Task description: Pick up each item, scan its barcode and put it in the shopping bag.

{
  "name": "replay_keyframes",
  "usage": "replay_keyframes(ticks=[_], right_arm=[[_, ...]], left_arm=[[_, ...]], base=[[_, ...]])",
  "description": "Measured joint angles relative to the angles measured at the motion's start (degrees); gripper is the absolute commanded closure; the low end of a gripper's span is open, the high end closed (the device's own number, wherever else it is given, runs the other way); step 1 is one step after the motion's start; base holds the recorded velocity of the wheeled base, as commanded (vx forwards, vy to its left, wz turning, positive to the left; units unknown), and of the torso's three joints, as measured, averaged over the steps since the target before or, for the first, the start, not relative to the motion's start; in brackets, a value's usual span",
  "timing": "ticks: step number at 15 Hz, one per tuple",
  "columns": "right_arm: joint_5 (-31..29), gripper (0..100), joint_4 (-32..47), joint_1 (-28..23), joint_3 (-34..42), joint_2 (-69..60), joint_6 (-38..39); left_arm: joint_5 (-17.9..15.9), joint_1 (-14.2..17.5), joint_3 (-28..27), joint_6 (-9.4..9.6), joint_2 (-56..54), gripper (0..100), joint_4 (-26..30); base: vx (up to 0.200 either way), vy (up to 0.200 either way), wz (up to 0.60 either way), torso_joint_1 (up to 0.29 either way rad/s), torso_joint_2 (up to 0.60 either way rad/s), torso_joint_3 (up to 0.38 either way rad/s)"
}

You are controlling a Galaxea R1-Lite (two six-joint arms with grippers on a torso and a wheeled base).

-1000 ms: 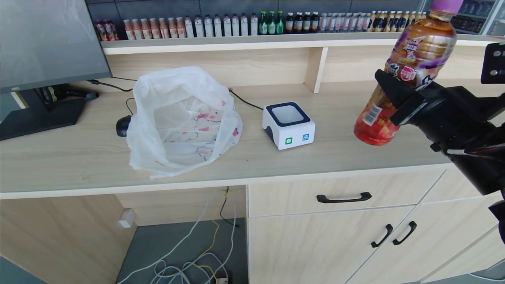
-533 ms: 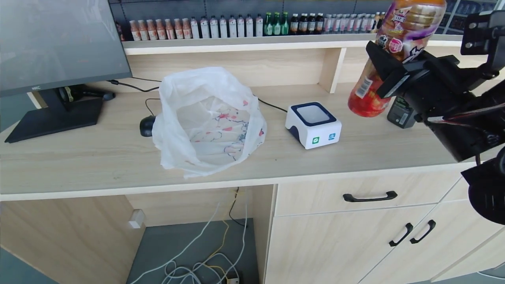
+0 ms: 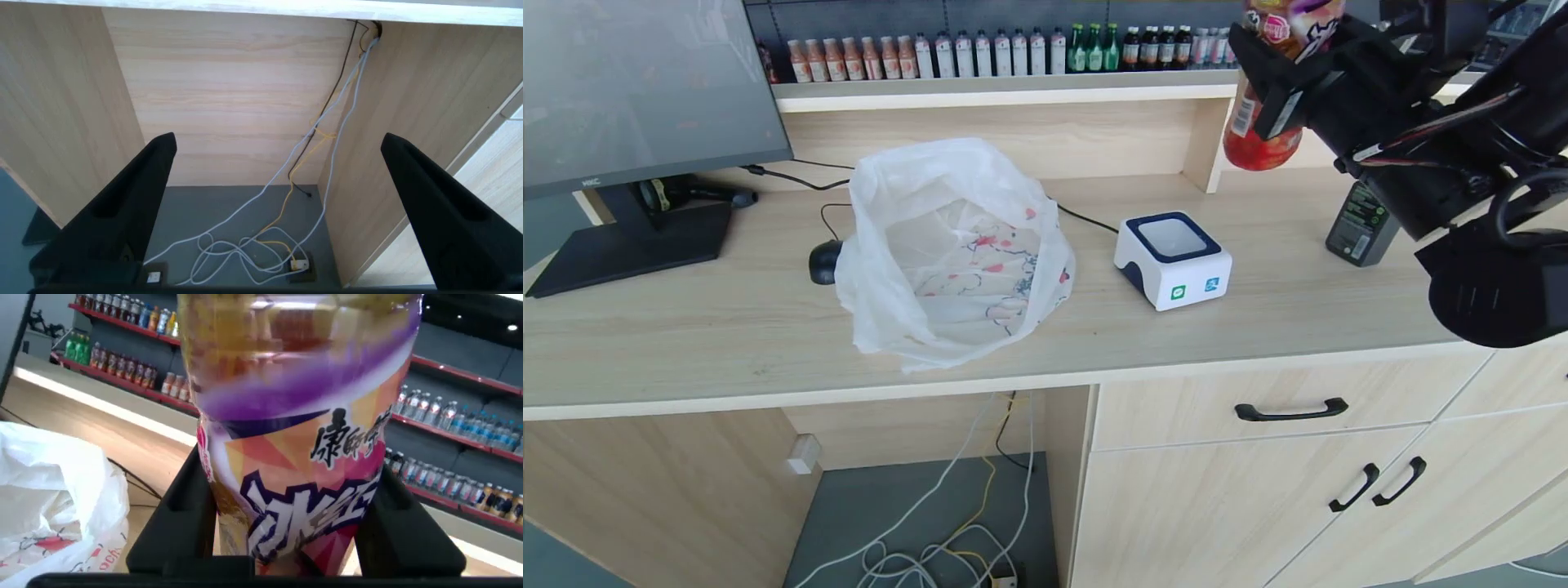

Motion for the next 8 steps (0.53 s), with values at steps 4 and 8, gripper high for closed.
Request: replay_keyframes(ticks=[4, 8], right_arm=[[6.3, 100, 1.6, 0.8, -1.9, 2.1, -11.4], [11.7, 100, 1.3, 1.8, -1.8, 3.7, -18.4]], left_arm=[[0.0, 0.0, 0.0, 0.00, 0.0, 0, 0.0], [0.0, 0.0, 0.0, 0.01, 0.0, 0, 0.0]], base=[[0.000, 0.000, 0.00, 0.000, 0.00, 0.000], [0.000, 0.000, 0.00, 0.000, 0.00, 0.000]])
